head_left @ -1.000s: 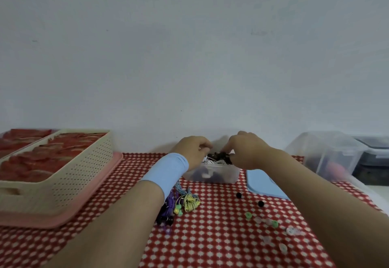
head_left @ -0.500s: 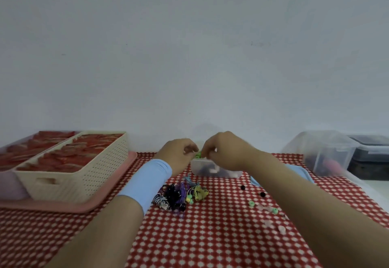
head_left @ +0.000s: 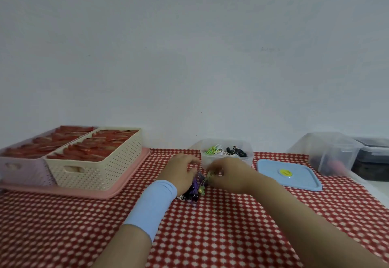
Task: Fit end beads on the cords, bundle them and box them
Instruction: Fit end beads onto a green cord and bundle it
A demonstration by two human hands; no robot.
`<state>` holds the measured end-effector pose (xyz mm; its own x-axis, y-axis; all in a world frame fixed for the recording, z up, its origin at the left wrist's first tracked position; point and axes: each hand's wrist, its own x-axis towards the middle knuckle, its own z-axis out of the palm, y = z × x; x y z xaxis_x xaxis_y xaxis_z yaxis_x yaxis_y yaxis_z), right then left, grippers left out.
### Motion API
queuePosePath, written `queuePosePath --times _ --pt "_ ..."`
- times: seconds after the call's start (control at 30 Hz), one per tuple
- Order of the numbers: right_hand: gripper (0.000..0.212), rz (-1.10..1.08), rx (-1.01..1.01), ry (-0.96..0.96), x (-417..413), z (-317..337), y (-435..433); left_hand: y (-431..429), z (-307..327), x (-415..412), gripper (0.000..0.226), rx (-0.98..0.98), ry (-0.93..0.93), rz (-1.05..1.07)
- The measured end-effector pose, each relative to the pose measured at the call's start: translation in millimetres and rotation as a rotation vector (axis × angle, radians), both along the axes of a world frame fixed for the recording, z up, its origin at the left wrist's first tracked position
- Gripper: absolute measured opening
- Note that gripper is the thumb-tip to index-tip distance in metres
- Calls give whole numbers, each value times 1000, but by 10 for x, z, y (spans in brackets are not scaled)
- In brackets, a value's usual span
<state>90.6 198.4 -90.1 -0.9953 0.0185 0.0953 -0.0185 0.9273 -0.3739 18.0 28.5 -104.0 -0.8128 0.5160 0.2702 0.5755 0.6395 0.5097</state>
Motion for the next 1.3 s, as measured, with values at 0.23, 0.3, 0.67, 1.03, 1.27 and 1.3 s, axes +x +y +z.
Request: queuePosePath --times 0.23,0.3,0.67,1.03,1.27,1.3 --pt "23 -27 -644 114 310 160 189 211 206 327 30 224 -191 -134" --pt "20 -49 -801 122 405 182 230 276 216 416 38 267 -286 -155" --pt "20 -193 -537 122 724 -90 613 544 -12 718 27 219 -416 -175" --pt "16 -290 63 13 770 -302 758 470 -179 673 30 -5 -182 -116" --pt "10 -282 108 73 722 -299 679 233 -156 644 41 -68 -81 -139" --pt "10 -280 76 105 727 -301 666 229 -164 643 43 -97 -55 -149"
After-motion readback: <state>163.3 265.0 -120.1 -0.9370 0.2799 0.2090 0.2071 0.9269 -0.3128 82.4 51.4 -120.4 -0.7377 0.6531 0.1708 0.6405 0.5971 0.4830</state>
